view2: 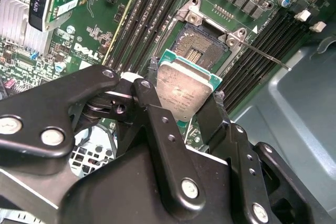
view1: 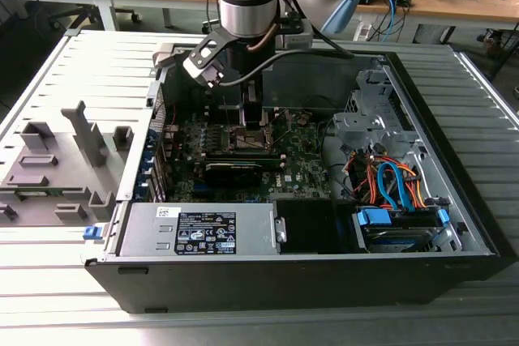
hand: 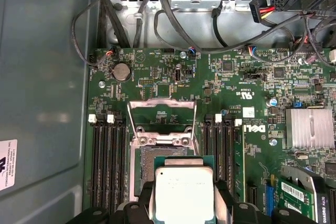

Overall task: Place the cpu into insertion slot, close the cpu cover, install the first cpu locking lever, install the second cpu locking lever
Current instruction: 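Place the cpu into insertion slot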

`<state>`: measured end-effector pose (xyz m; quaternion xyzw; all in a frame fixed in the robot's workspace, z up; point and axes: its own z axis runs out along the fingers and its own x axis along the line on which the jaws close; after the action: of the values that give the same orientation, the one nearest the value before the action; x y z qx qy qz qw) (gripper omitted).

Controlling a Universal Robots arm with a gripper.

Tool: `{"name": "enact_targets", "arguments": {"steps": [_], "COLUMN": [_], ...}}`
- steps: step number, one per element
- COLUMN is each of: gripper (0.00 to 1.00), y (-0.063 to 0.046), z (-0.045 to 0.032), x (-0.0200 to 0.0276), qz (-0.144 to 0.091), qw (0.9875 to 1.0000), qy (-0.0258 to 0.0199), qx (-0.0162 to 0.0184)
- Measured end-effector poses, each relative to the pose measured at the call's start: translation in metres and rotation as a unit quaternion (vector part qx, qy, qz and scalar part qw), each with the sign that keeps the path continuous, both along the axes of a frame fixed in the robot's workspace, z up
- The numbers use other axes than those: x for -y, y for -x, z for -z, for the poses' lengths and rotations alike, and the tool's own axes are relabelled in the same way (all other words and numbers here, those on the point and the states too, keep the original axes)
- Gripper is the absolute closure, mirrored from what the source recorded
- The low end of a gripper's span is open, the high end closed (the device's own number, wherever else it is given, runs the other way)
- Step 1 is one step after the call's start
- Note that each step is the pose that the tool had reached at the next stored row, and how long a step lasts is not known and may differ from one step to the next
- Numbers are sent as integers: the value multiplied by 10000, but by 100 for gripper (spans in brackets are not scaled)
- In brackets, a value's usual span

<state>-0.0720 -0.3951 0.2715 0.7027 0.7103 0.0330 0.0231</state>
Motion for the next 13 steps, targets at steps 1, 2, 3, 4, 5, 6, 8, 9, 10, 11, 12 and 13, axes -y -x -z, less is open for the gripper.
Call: {"name": "enact_targets", "arguments": {"steps": [1, 2, 3, 4, 5, 6, 8, 9, 10, 11, 12, 13], "gripper": [46, 46, 46, 46, 46, 46, 46, 46, 46, 46, 46, 46], "y": [0, 0, 0, 0, 0, 0, 0, 0, 0, 0, 0, -1], "z": [2, 16, 34, 34, 36, 38, 40, 42, 43, 44, 46, 47], "x": [0, 0, 0, 0, 0, 0, 0, 0, 0, 0, -1, -2], "qz": [0, 0, 0, 0, 0, 0, 0, 0, 0, 0, 0, 0], "qw": [10000, 10000, 10000, 10000, 10000, 10000, 10000, 10000, 10000, 10000, 10000, 10000], "qy": [0, 0, 0, 0, 0, -1, 0, 0, 0, 0, -1, -1], "qx": [0, 0, 0, 0, 0, 0, 0, 0, 0, 0, 0, 0]}}
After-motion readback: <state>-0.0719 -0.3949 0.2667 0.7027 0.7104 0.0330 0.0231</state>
